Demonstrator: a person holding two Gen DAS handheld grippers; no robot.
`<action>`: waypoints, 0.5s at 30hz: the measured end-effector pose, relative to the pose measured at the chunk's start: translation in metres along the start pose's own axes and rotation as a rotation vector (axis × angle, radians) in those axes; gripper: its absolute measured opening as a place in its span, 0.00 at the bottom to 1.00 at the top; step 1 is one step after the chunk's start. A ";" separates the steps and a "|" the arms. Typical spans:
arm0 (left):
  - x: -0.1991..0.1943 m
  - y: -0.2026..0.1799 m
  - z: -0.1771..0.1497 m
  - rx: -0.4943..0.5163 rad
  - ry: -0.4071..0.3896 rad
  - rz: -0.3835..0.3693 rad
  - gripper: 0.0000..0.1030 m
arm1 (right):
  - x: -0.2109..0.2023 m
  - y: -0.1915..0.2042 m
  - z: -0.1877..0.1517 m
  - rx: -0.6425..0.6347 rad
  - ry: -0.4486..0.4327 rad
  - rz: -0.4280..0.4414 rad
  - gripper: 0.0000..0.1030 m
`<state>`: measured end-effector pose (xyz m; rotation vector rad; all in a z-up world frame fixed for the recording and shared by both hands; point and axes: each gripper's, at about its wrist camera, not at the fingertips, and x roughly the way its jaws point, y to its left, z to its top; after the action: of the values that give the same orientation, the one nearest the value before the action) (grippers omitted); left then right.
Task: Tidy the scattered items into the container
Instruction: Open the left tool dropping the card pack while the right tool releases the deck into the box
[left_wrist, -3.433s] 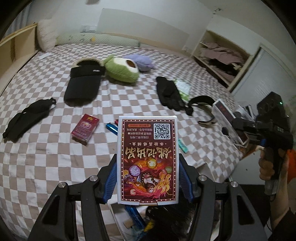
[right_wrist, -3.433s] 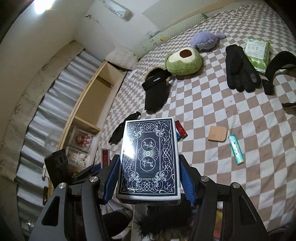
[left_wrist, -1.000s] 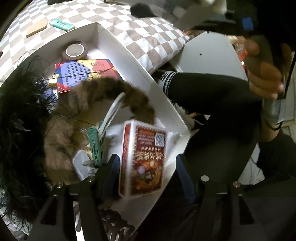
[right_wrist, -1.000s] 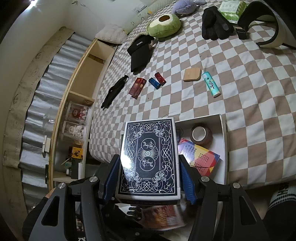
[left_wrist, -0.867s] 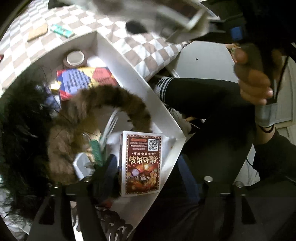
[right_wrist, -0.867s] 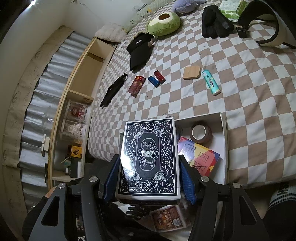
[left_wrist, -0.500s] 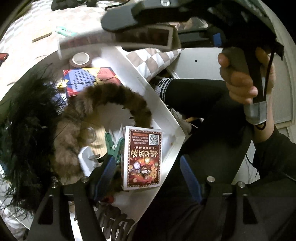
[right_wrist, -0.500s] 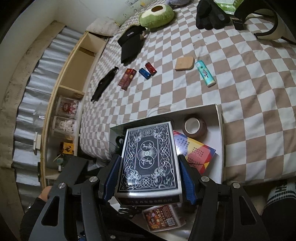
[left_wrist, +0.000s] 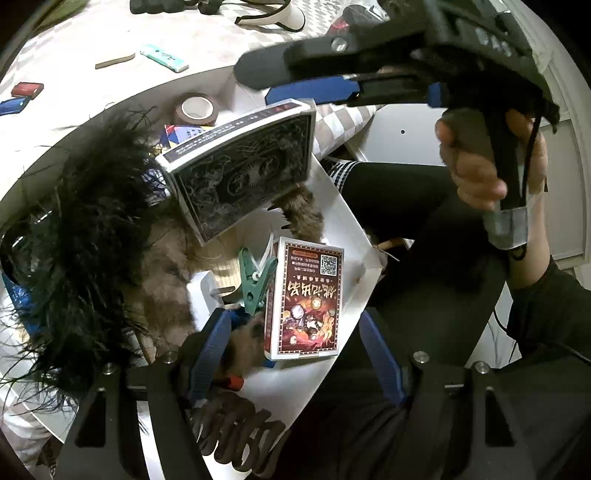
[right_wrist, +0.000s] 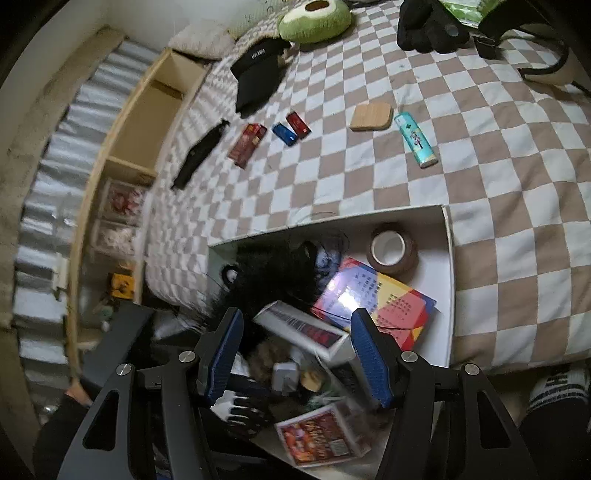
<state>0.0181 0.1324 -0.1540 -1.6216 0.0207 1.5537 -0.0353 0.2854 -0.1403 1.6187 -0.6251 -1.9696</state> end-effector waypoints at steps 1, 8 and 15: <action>-0.001 0.000 0.000 0.001 -0.003 -0.001 0.70 | 0.002 0.000 0.000 -0.002 0.005 -0.003 0.60; -0.005 -0.001 0.004 0.002 -0.022 0.001 0.70 | -0.004 -0.003 0.001 0.011 -0.005 0.012 0.60; -0.005 0.000 0.006 -0.003 -0.031 0.003 0.70 | 0.015 0.018 -0.012 -0.071 0.101 0.078 0.60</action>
<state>0.0118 0.1335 -0.1494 -1.6006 0.0040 1.5817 -0.0245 0.2613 -0.1419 1.6152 -0.5644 -1.8218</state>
